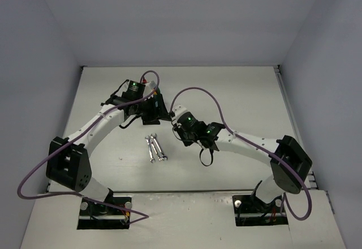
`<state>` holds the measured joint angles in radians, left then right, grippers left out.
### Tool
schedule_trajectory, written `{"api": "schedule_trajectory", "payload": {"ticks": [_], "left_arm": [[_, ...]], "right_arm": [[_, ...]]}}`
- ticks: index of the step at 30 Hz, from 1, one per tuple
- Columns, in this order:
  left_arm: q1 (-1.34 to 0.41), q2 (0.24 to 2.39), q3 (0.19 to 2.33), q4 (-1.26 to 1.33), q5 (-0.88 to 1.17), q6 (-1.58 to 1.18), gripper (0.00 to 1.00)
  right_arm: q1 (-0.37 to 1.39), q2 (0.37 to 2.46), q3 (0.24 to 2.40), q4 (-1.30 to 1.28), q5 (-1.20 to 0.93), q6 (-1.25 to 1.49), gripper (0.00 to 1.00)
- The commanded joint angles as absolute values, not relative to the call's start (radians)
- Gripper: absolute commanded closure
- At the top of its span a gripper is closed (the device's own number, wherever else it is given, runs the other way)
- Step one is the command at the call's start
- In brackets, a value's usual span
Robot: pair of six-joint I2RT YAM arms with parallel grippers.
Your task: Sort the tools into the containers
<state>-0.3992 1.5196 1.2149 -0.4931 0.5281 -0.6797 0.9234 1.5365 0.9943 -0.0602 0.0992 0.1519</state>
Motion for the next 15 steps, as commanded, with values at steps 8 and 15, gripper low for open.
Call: {"api": "schedule_trajectory", "payload": {"ticks": [8, 15], "left_arm": [[-0.405, 1.552, 1.274, -0.362, 0.615, -0.710, 0.42], [-0.405, 1.550, 1.282, -0.306, 0.627, -0.735, 0.49]], "right_arm": [[0.918, 1.400, 1.041, 0.043, 0.050, 0.146, 1.00], [0.917, 1.397, 1.053, 0.049, 0.027, 0.150, 1.00]]}}
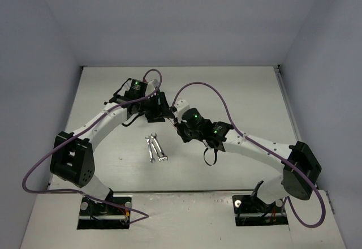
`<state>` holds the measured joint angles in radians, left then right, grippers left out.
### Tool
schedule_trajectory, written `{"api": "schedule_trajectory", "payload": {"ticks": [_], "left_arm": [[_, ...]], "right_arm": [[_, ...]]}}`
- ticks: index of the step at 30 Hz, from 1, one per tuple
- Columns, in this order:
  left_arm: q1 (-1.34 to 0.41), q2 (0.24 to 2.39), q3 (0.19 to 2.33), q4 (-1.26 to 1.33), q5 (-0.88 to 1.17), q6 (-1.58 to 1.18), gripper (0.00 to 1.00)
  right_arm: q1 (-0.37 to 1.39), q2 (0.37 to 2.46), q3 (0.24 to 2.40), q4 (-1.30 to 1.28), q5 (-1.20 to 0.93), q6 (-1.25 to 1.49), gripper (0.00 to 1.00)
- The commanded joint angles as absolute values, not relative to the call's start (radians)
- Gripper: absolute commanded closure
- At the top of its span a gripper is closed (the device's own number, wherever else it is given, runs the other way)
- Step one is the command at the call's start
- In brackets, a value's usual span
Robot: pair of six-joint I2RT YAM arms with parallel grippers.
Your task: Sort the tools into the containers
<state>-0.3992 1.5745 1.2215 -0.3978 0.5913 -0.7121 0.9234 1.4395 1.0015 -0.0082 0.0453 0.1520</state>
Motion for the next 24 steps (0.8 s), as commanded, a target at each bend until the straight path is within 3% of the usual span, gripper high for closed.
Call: {"api": "schedule_trajectory", "payload": {"ticks": [1, 7, 13, 17, 19, 23, 24], "left_arm": [[-0.405, 1.552, 1.282, -0.305, 0.629, -0.734, 0.50], [-0.405, 1.551, 1.275, -0.290, 0.643, -0.739, 0.66], [-0.405, 1.548, 1.269, -0.242, 0.649, -0.756, 1.00], [-0.403, 1.536, 1.262, -0.204, 0.649, -0.766, 1.00], [-0.401, 1.527, 1.266, -0.200, 0.640, -0.764, 1.00], [-0.375, 1.500, 1.286, -0.236, 0.556, -0.732, 1.00], [-0.368, 1.490, 1.290, -0.247, 0.529, -0.726, 1.00]], "right_arm": [[0.917, 1.397, 1.054, 0.050, 0.025, 0.151, 1.00], [0.915, 1.391, 1.058, 0.059, 0.015, 0.159, 1.00], [0.914, 1.388, 1.060, 0.063, 0.009, 0.160, 1.00], [0.907, 1.389, 1.061, 0.064, 0.008, 0.171, 1.00], [0.894, 1.385, 1.060, 0.064, 0.008, 0.184, 0.86], [0.875, 1.355, 1.060, 0.063, 0.015, 0.195, 0.39], [0.869, 1.342, 1.060, 0.061, 0.025, 0.195, 0.35]]}}
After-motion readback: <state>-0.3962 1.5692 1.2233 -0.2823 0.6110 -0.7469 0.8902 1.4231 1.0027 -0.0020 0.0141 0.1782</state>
